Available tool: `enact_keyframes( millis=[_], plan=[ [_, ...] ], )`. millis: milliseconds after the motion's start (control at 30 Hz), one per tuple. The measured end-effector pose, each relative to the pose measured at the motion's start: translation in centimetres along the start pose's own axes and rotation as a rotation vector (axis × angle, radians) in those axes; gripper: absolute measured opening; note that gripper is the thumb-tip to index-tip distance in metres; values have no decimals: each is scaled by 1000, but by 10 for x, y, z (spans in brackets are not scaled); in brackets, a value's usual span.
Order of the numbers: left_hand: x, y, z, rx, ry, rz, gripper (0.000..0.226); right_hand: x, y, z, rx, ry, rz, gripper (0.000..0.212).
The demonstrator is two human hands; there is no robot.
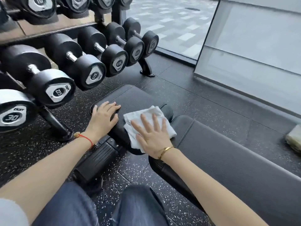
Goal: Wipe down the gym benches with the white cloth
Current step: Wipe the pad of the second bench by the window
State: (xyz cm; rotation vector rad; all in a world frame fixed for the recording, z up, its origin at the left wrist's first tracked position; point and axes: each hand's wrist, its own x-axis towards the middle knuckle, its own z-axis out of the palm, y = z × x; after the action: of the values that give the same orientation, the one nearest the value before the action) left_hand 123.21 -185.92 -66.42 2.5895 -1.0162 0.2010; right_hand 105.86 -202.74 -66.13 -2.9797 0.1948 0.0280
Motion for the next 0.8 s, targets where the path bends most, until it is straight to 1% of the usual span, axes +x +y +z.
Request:
enact_keyframes(
  millis=[33, 100, 267, 367, 467, 533, 600, 667, 733, 800],
  plan=[
    [0, 1, -2, 3, -15, -5, 40, -3, 2, 1, -7, -8, -35, 50],
    [0, 4, -5, -4, -45, -18, 41, 4, 10, -1, 5, -30, -34, 49],
    [4, 3, -10, 1, -135, -27, 43, 69, 17, -16, 40, -43, 147, 50],
    [8, -3, -12, -3, -151, -5, 43, 86, 7, -17, 22, -35, 196, 52],
    [9, -7, -17, -16, -190, 12, 45, 73, 1, -15, 5, -36, 144, 52],
    [9, -9, -22, -13, -218, 27, 47, 53, -10, -10, -7, -24, 62, 52],
    [8, -10, -28, 16, -187, 49, 47, 28, -21, -6, -21, -15, -36, 53],
    [3, -15, -33, 27, -104, 52, 46, 9, -23, -1, -37, -14, -90, 54],
    [-3, -24, -35, 20, -60, 18, 46, 13, -19, -1, -29, -15, -50, 51],
    [-7, -34, -35, 27, -66, -21, 49, 38, -18, -5, -23, -13, 41, 50]
  ],
)
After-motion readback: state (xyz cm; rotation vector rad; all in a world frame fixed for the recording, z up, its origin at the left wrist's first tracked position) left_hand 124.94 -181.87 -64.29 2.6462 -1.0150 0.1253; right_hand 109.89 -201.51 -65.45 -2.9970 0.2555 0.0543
